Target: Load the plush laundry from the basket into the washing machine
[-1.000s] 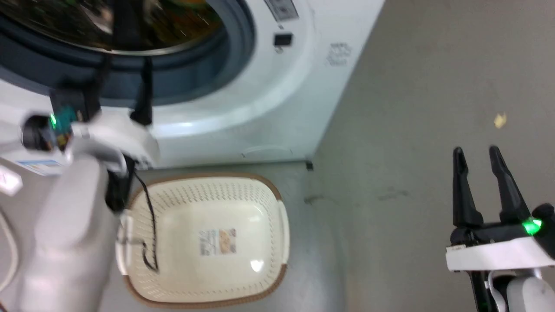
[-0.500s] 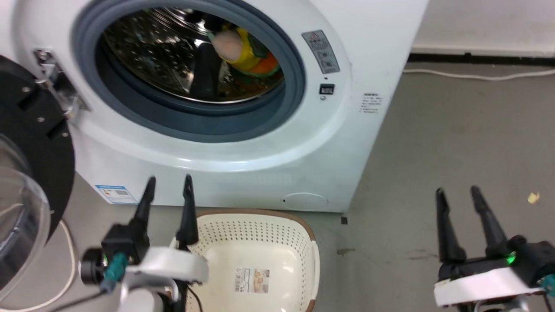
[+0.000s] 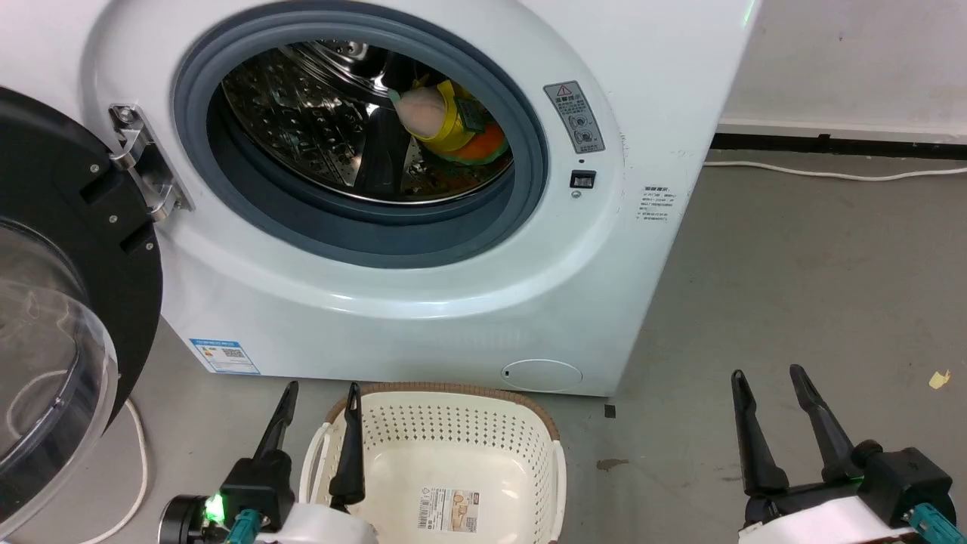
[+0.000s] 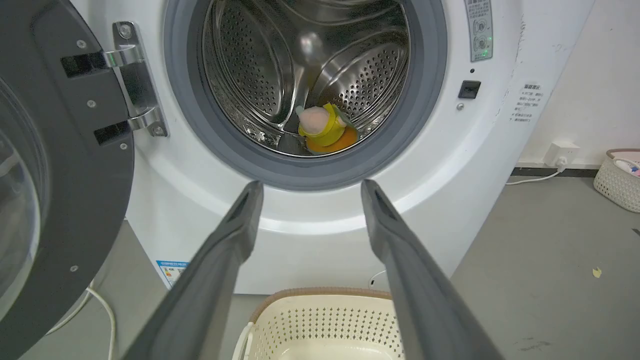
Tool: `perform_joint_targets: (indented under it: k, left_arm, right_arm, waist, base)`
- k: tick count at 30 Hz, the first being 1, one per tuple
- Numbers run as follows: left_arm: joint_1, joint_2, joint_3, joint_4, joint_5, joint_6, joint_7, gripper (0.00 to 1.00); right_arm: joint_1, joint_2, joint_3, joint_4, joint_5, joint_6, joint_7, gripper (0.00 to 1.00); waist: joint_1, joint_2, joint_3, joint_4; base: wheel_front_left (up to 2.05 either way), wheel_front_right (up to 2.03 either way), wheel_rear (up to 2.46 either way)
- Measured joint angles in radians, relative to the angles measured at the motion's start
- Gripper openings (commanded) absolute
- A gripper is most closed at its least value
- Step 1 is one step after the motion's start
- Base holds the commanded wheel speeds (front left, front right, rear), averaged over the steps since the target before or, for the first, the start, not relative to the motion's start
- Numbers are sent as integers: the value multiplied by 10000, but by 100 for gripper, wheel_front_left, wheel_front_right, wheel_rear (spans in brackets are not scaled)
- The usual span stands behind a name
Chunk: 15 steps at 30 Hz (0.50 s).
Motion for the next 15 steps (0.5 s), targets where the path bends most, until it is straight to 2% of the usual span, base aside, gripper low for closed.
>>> perform_joint_targets:
  k: [7,8,15]
  left_arm:
    - [-1,-82,142,173,178,-48,0,100]
    - [-2,-81,144,171,171,-48,8,0]
    - [-2,-82,155,165,150,-48,61,0]
  right_arm:
    - [-1,0,50,-6,27,0,0,100]
    - [-4,0,46,-4,27,0,2,0]
    - [-7,2,38,-4,21,0,21,0]
  waist:
    - [0,0,61,-9]
    - [1,0,63,-10]
    - [1,0,40,-7]
  base:
    - [0,0,0]
    - [0,0,0]
    - [0,0,0]
